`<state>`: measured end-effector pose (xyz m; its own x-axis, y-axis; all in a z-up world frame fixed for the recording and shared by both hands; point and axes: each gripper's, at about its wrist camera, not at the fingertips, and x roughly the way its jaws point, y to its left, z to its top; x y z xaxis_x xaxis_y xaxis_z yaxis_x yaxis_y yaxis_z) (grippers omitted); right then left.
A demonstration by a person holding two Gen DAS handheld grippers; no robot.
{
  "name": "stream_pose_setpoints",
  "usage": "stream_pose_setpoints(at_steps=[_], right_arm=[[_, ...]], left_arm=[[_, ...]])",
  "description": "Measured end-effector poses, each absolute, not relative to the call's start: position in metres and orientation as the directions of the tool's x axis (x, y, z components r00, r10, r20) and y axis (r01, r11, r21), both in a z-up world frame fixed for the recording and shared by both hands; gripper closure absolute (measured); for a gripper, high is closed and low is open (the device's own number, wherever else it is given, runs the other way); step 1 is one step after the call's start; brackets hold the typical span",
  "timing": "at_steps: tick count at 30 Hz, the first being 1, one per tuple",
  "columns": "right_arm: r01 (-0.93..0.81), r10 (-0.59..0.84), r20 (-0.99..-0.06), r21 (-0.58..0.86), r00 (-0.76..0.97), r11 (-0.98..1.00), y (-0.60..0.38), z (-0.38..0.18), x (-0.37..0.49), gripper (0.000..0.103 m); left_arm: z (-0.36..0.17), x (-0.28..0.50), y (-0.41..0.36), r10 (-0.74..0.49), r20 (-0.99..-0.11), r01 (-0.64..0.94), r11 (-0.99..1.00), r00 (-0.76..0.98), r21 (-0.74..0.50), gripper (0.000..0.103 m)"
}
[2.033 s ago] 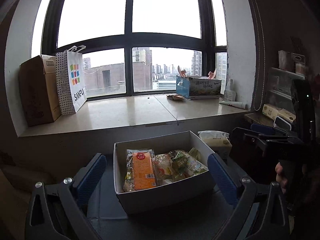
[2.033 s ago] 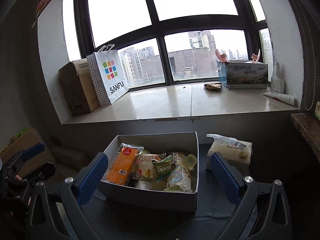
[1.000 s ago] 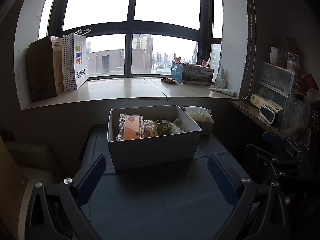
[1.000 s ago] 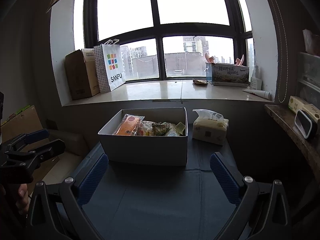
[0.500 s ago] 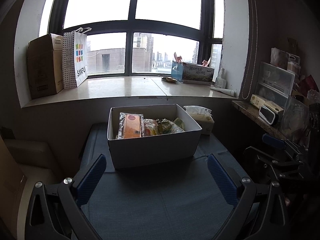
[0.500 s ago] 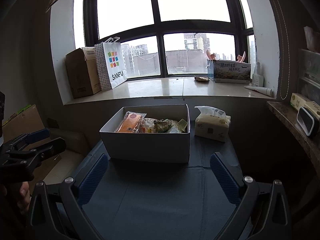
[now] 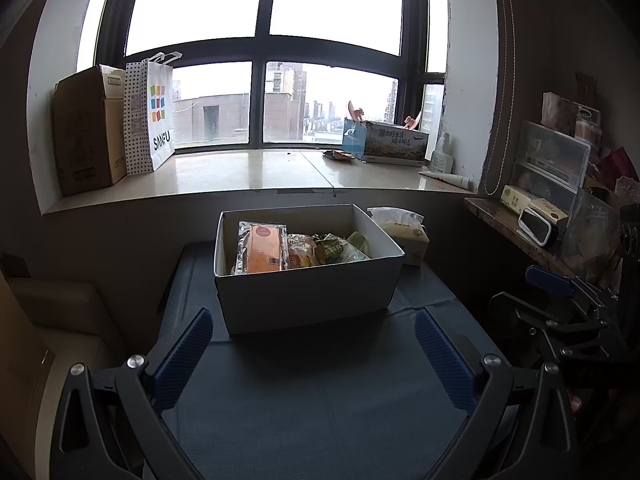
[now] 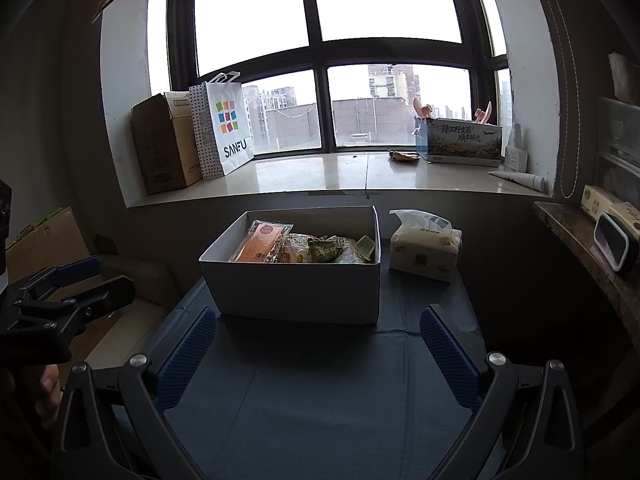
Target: Organize snacks
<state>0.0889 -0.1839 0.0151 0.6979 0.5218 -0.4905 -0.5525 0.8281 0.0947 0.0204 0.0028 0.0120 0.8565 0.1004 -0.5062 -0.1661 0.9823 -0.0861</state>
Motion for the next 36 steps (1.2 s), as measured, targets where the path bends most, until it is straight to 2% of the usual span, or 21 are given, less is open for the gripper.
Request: stream_pose_setpoints(at_steps=[36], right_arm=[[-0.555,0.522,-0.498,0.094,0.693,0.827,-0.1841,0.0122,0.0881,0.000]], left_arm=[[0.0064,0.0222,0.0022,0.097,-0.521,-0.167,0.982,0.848,-0.091,0.000]])
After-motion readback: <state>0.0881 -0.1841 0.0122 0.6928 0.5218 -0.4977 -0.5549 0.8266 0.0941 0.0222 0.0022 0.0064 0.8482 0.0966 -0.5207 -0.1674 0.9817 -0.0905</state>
